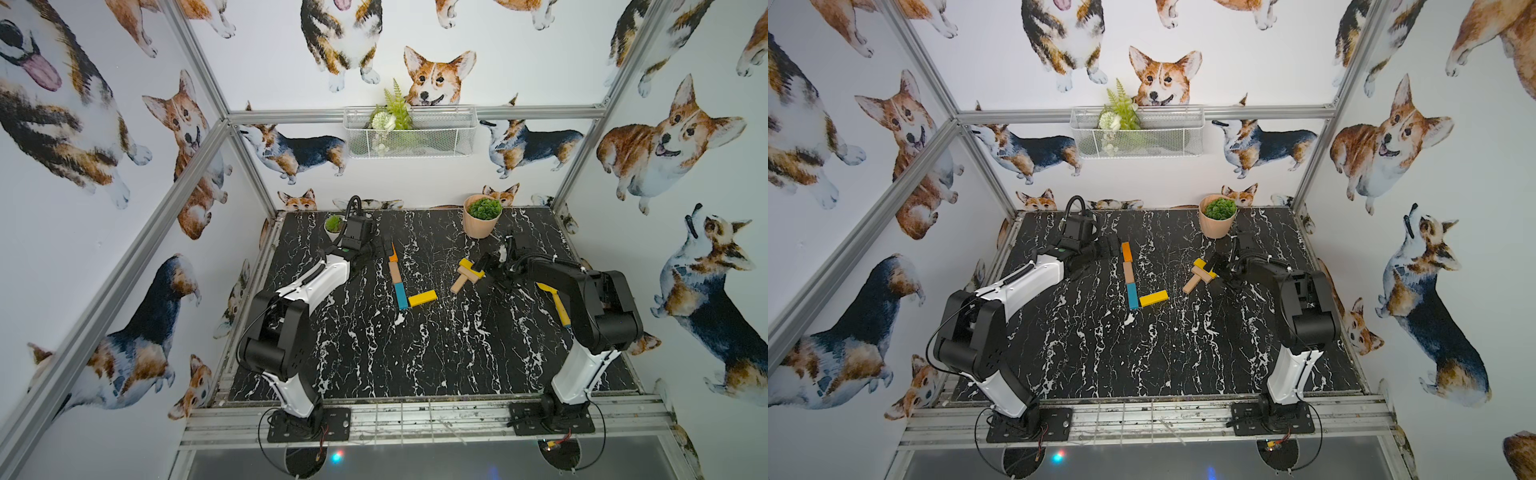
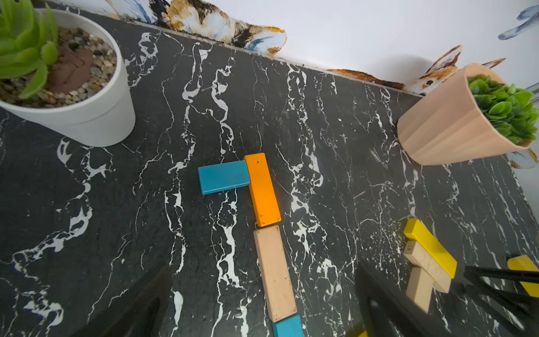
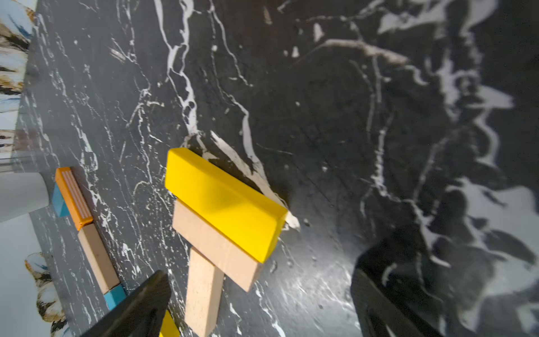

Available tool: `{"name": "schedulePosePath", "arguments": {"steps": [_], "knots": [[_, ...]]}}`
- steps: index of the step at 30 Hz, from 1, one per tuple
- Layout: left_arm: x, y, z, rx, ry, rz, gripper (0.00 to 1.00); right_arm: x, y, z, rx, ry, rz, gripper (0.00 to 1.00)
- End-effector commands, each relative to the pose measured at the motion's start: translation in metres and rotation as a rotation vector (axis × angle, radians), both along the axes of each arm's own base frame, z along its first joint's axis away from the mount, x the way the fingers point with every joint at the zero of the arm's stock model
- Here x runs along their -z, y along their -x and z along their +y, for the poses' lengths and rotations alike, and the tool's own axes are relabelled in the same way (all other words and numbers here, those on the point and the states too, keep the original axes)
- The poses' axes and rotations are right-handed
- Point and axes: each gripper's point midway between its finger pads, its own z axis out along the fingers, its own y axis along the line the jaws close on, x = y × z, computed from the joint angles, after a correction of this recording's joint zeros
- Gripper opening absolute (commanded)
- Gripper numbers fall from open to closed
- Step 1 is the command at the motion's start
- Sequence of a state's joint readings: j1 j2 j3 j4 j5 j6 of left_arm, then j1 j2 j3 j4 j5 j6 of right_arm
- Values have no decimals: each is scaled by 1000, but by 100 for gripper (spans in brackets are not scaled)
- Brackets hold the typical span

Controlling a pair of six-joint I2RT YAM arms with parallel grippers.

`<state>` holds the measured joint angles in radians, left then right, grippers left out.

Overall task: Assemble a giraffe with building blocks
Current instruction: Adjust the building block at the center of the board, then move the building block to the center of the board.

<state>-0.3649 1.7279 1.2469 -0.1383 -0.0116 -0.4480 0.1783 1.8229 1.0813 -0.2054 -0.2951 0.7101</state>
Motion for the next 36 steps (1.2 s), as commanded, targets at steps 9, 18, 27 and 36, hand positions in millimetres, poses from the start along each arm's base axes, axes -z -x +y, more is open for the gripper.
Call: {"name": "schedulePosePath", "arguments": {"steps": [9, 18, 27, 36], "knots": [[2, 9, -26, 112, 36, 21, 100, 23, -30, 26, -39, -34, 52, 100], [-6, 15, -69, 325, -3, -35, 100, 25, -63, 46, -129, -84, 46, 99], [7, 2, -126, 622, -201, -64, 96, -15, -75, 50, -136, -196, -45, 98], [32, -7, -183, 932, -250, -44, 81, -59, -18, -13, -1, -107, -140, 98]]}}
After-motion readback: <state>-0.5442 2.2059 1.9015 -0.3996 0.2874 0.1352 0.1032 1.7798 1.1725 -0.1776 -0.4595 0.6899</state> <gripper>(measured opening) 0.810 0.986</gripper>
